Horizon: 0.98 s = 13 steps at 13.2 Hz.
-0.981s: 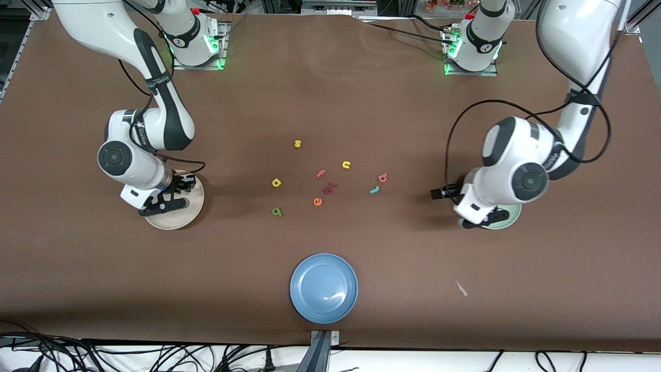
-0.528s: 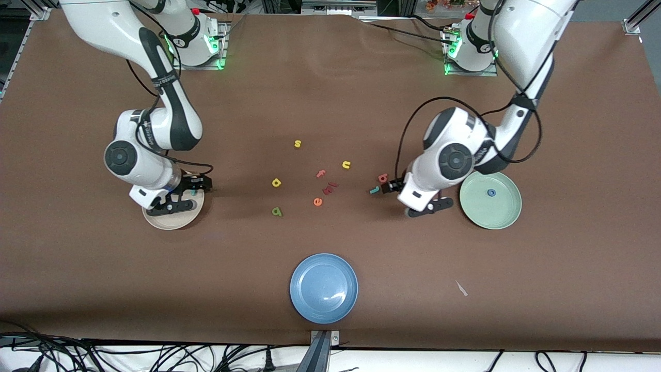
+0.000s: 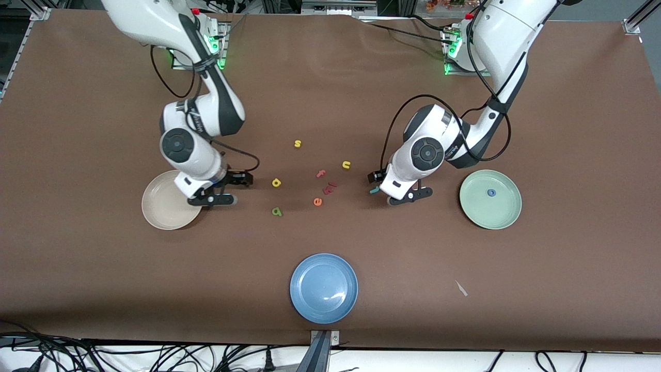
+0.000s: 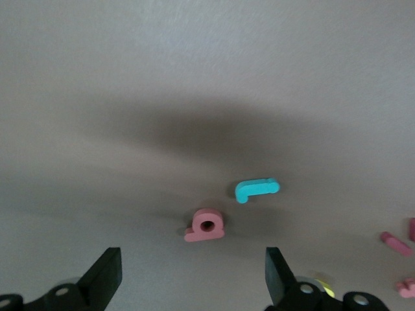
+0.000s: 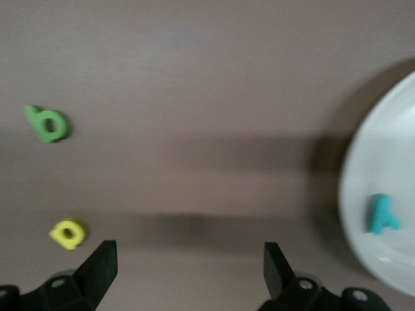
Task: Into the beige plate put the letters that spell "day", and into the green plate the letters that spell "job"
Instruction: 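Move the left gripper to the pink a, the right gripper to the yellow a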
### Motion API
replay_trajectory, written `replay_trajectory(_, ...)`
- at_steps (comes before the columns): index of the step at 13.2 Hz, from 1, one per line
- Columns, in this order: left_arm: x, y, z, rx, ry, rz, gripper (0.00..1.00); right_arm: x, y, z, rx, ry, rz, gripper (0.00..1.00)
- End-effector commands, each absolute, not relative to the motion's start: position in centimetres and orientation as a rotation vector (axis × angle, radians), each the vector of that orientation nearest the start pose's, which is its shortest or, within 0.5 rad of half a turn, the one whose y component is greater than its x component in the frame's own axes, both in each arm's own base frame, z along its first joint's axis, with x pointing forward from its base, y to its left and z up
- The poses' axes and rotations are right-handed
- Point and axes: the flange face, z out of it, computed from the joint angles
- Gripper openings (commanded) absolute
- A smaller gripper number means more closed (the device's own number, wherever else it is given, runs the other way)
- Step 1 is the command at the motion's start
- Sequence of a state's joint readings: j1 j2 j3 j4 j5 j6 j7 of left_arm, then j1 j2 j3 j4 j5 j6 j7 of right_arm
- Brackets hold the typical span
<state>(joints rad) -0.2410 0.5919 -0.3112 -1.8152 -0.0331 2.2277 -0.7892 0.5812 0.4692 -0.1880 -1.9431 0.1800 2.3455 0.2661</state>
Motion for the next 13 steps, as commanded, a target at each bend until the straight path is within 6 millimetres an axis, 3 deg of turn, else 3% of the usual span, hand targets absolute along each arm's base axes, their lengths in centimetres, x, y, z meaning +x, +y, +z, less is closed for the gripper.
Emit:
replay_trajectory(1, 54.0, -32.6, 20.7, -3.123, -0.489, 0.367, 0.95, 56.5, 26.9, 22.6, -3.107, 0.014, 0.071, 1.00)
replay_trajectory(3, 54.4, -33.2, 19.7, -3.161, -0.574, 0.289, 0.91, 56.0, 28.2, 22.0, -3.110, -0.016, 0.059, 1.00)
replay_trajectory(8, 52.9, -33.3, 17.7, -3.121, -0.514, 0.276, 0.86, 54.6, 31.3, 20.0, -3.110, -0.077, 0.050, 1.00)
replay_trajectory(10, 53.0, -33.1, 17.4, -3.122, -0.512, 0.272, 0.86, 54.5, 32.2, 19.7, -3.103, -0.080, 0.054, 1.00)
replay_trajectory(13, 53.7, -32.8, 17.8, -3.128, -0.529, 0.256, 0.78, 54.3, 32.9, 19.1, -3.100, -0.073, 0.042, 1.00)
